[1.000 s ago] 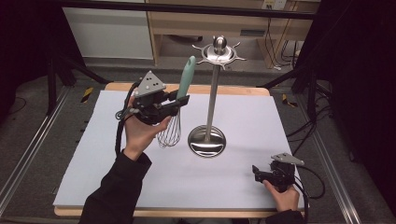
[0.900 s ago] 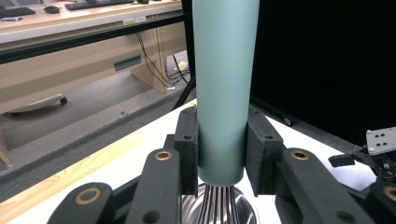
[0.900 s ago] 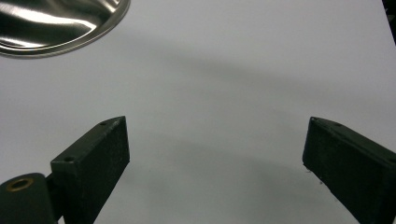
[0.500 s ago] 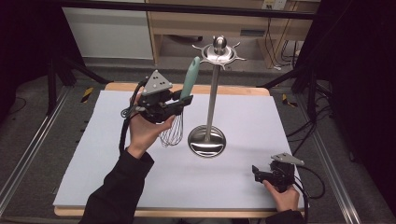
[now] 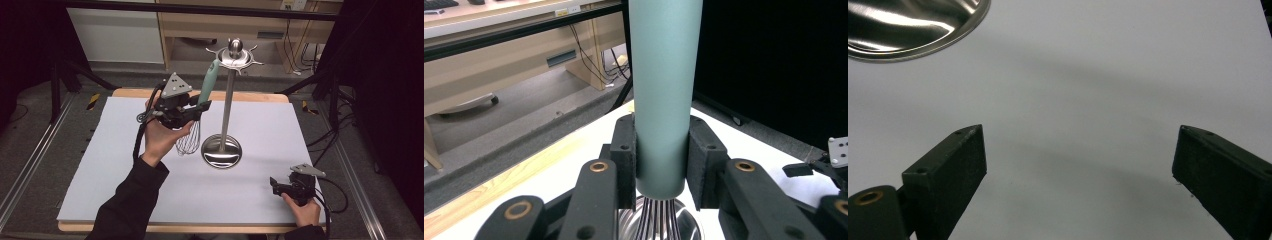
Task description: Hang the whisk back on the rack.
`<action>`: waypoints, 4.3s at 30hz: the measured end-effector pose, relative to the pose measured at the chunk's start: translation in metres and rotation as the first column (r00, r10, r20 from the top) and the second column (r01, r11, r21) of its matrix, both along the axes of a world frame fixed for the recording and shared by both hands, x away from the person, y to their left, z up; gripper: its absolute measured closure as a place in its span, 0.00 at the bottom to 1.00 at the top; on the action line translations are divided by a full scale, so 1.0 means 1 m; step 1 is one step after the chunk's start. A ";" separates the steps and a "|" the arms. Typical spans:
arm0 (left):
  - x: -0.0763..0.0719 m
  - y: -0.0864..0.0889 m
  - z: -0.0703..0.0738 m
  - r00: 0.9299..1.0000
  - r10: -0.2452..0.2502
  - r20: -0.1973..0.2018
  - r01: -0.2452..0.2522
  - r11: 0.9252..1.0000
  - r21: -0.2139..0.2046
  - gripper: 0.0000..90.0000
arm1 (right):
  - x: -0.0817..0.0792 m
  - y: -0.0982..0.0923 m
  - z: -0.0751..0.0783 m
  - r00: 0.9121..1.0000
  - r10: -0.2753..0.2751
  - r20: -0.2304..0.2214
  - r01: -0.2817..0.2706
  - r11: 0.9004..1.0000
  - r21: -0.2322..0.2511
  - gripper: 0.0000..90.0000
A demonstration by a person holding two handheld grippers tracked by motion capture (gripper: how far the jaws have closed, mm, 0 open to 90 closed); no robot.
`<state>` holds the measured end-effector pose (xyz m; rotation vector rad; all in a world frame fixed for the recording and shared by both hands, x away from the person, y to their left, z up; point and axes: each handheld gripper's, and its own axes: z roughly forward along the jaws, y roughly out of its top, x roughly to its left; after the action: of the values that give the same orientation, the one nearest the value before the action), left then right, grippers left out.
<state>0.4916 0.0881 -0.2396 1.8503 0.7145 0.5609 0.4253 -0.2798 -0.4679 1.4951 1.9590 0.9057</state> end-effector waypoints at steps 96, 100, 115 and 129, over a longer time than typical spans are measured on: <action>-0.003 0.018 -0.073 1.000 0.029 -0.005 -0.029 0.999 -0.044 0.40 | -0.001 0.000 -0.001 1.000 -0.001 -0.005 0.001 1.000 -0.002 0.08; -0.008 0.027 -0.084 0.999 0.031 -0.022 -0.032 0.999 -0.040 0.40 | -0.001 0.000 -0.001 1.000 0.000 -0.004 0.000 1.000 -0.005 0.08; -0.017 0.057 -0.135 0.993 0.070 -0.097 -0.066 0.997 0.049 0.39 | -0.002 -0.002 -0.002 1.000 -0.006 -0.011 0.006 1.000 -0.009 0.08; -0.019 0.094 -0.189 0.971 0.161 -0.177 -0.141 0.983 0.121 0.36 | -0.002 -0.005 -0.004 1.000 -0.021 -0.013 0.021 1.000 -0.018 0.08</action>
<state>0.4723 0.1820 -0.4286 1.9771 0.9738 0.5372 0.4238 -0.2852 -0.4721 1.5128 1.9521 0.8688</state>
